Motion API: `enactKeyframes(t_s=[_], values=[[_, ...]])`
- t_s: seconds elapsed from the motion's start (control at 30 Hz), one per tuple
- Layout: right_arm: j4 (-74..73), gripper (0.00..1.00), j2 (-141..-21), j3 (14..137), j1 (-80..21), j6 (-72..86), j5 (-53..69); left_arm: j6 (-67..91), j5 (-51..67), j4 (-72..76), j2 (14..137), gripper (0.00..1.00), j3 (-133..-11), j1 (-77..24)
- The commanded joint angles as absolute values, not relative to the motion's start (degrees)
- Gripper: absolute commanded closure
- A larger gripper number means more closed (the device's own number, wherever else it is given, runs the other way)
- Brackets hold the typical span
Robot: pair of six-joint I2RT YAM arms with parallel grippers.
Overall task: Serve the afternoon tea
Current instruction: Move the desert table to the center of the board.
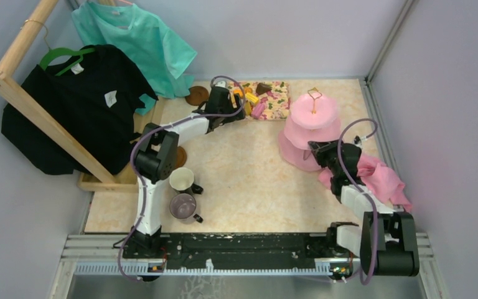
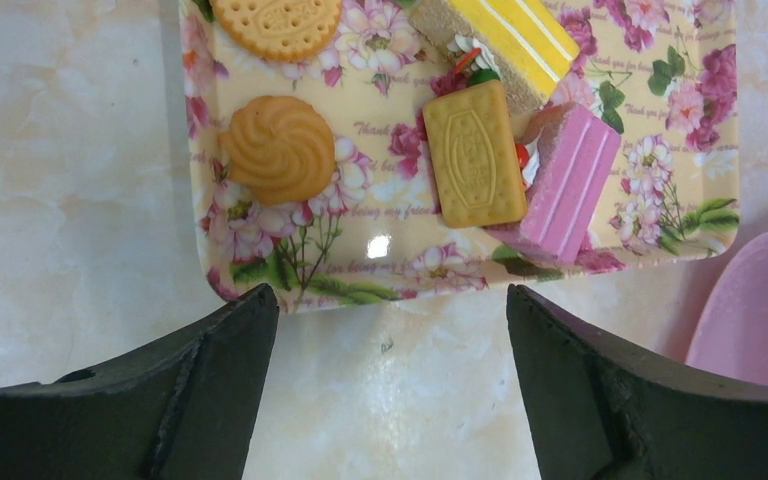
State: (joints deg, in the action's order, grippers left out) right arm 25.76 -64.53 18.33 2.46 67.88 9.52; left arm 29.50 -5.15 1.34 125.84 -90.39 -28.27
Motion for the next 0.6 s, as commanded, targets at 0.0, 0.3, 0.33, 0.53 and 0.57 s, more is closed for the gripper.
enactKeyframes(t_s=[0.0, 0.3, 0.33, 0.53, 0.57], values=[[28.87, 0.83, -61.56, 18.34, -2.20, 66.94, 9.25, 28.68, -7.08, 2.76, 120.72, 0.10, -88.14, -28.83], [28.70, 0.83, -59.79, 17.93, -13.31, 68.61, 5.36, 28.38, -8.46, 2.77, 115.60, 0.10, -86.00, -29.25], [28.64, 0.83, -59.66, 18.00, -14.68, 68.71, 4.76, 28.42, -8.68, 2.75, 114.90, 0.10, -85.56, -29.38], [30.01, 0.83, -60.92, 18.48, -22.45, 70.10, 1.64, 28.80, -10.32, 3.09, 110.13, 0.09, -81.30, -29.50], [30.45, 0.83, -61.50, 18.70, -23.69, 70.40, 1.28, 28.75, -10.75, 3.22, 108.83, 0.09, -80.50, -29.45]])
